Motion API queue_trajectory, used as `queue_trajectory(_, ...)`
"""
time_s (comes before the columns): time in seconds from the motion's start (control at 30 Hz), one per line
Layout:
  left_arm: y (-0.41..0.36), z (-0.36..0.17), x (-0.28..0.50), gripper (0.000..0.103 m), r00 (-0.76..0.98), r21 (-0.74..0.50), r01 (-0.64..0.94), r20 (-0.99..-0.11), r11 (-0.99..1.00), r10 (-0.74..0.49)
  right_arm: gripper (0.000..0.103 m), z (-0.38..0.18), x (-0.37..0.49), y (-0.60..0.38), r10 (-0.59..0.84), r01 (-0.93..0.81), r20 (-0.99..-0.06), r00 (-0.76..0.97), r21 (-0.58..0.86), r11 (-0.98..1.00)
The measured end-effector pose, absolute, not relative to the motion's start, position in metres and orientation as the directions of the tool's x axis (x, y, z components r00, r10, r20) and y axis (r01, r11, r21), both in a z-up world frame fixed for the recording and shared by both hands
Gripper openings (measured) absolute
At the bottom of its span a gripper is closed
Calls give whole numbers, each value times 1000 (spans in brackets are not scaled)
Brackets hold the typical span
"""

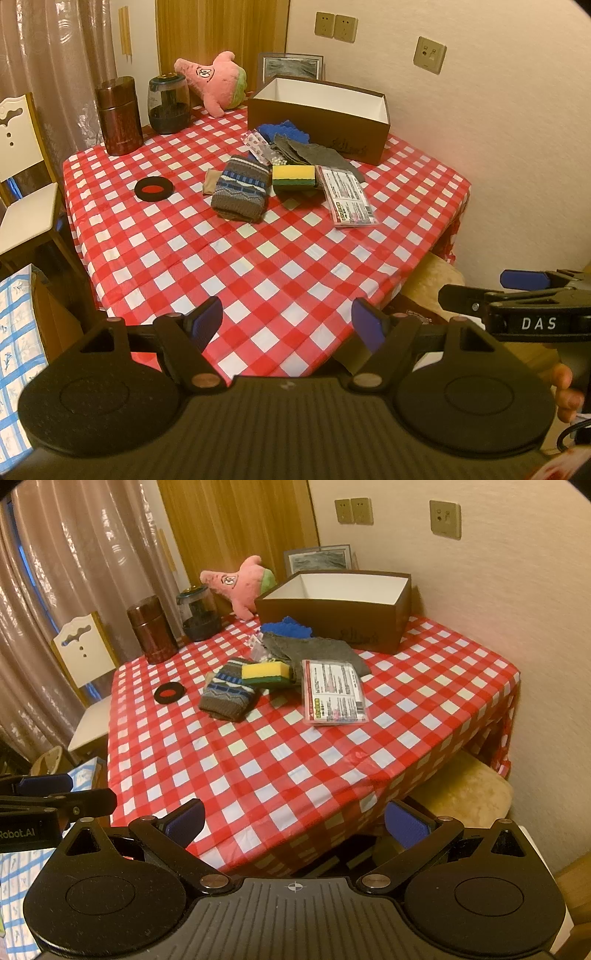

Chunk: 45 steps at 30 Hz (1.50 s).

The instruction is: Organize soft objects

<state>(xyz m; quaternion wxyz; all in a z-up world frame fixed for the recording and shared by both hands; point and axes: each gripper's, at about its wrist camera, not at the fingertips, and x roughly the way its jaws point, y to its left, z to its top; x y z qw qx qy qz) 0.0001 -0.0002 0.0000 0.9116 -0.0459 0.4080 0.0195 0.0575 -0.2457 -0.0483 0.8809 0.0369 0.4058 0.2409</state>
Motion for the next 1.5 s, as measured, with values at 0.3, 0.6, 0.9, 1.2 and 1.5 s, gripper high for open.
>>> queue_trajectory(0.3,0,0,0,75,665,-68,-73,-747,995,-2,103,-50,61,-245,454,-394,-698,553,261,881)
queue_trajectory(0.6,0,0,0,75,664,-68,-74,-748,995,-2,103,-50,64,-244,454,-394,-699,552,261,881)
queue_trajectory(0.9,0,0,0,75,663,-67,-72,-749,995,-3,103,-50,65,-243,454,-394,-700,551,262,881)
queue_trajectory(1.2,0,0,0,75,662,-67,-73,-750,995,-2,103,-50,66,-243,454,-392,-701,551,263,882)
queue_trajectory(1.5,0,0,0,75,660,-64,-73,-751,995,0,103,-50,67,-241,455,-392,-700,551,265,881)
